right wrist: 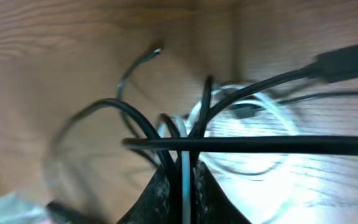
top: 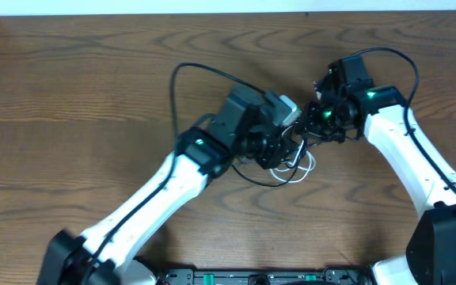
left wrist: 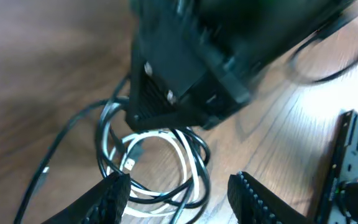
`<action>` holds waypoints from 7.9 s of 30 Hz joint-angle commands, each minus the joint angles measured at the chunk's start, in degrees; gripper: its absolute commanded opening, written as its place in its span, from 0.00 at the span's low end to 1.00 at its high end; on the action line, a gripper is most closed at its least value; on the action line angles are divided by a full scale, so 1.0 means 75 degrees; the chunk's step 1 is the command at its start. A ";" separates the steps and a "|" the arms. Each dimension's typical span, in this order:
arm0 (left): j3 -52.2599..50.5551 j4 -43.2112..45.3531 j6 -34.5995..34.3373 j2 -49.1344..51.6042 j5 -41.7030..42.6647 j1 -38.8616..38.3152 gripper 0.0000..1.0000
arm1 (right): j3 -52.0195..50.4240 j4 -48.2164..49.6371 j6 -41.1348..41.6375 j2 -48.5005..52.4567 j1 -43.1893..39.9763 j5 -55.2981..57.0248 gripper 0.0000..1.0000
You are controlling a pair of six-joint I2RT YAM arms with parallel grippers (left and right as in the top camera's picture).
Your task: Untangle cables
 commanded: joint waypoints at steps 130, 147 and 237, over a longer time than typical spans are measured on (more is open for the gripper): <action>0.0017 0.0548 -0.3299 -0.0023 -0.0216 0.0927 0.07 | -0.2582 0.3232 0.1102 0.0143 0.0119 0.2990 0.12; 0.0017 -0.1110 -0.2037 -0.1926 -0.0248 0.3960 0.08 | -0.2532 0.2372 -0.1935 -0.0017 -0.1970 -0.0420 0.01; 0.0017 0.6190 -0.7953 0.3430 0.1804 -0.0653 0.08 | -0.2075 0.1198 -0.1166 -0.2652 -0.0813 0.1731 0.01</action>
